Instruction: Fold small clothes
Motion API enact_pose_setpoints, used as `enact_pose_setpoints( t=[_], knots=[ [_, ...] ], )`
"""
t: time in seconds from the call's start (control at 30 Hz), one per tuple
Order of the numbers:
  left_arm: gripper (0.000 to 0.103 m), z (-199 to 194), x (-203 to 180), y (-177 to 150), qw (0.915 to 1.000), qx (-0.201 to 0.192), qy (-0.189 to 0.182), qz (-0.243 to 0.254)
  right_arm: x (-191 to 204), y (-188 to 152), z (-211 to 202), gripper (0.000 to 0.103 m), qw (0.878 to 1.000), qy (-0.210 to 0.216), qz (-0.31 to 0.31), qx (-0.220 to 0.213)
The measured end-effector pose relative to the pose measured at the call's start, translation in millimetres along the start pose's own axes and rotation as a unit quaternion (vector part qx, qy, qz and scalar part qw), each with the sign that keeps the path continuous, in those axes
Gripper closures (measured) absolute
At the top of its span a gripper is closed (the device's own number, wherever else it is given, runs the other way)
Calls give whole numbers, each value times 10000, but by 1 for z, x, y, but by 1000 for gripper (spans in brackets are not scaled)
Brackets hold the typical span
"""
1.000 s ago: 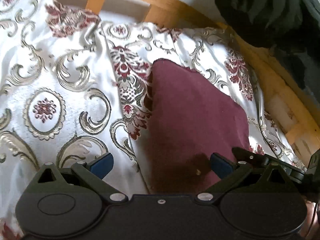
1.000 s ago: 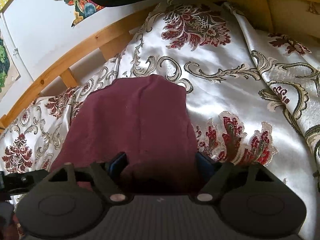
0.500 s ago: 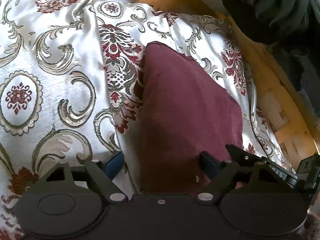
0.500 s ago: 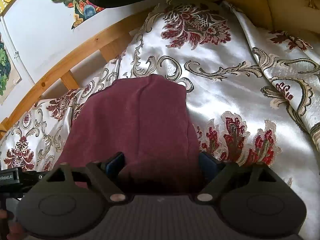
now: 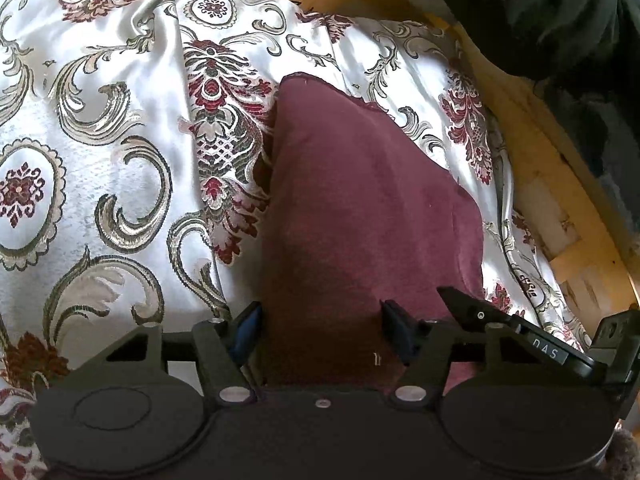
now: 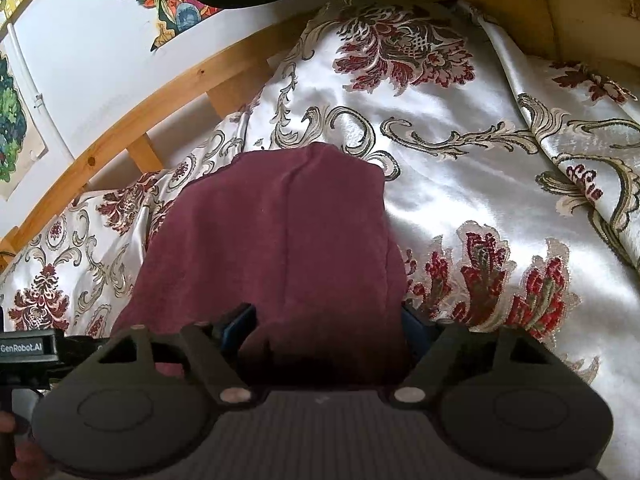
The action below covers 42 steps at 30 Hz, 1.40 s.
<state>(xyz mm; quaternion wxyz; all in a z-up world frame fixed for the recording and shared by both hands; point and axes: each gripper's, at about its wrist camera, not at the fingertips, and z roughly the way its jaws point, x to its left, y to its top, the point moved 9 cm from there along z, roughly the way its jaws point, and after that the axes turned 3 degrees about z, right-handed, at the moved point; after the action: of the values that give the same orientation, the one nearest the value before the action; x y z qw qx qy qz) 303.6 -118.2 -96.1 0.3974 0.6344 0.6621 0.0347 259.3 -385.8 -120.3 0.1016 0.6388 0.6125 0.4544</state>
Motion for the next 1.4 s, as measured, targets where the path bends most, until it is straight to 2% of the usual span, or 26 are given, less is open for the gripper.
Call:
enact_pose_setpoints(
  t=[0.27,0.33,0.4,0.6,0.73,0.83,0.97,1.17,1.27,1.4],
  knots=[
    [53,-4,-5,2,9999,-36,86,48,12,-1,-4,51,9996,-30,-189,-205],
    [58,-6,-11,4,9996,-86,150,207,18,0,-6,60,9987,-125,-373,-311],
    [62,-11,-20,9,9982,-185,220,524,25,1,-10,65,9966,-212,-636,-485],
    [69,-31,-49,26,9883,-370,311,1446,49,5,-26,71,9877,-229,-1102,-1081],
    [69,-57,-62,42,9716,-789,435,2188,80,6,-38,72,9719,-228,-1724,-1584],
    [69,-78,-57,52,9620,-1133,536,2426,107,11,-41,72,9582,-239,-2110,-1917],
    [69,-98,-35,67,9576,-1565,761,2295,146,26,-26,72,9474,-52,-2504,-1993],
    [69,-111,27,83,9615,-1960,1167,1530,198,40,21,72,9377,269,-3006,-1722],
    [69,-107,55,82,9663,-1910,1282,1157,209,34,49,72,9401,318,-3097,-1387],
    [68,-94,86,72,9769,-1589,1277,638,205,22,74,69,9497,214,-2970,-974]
  ],
)
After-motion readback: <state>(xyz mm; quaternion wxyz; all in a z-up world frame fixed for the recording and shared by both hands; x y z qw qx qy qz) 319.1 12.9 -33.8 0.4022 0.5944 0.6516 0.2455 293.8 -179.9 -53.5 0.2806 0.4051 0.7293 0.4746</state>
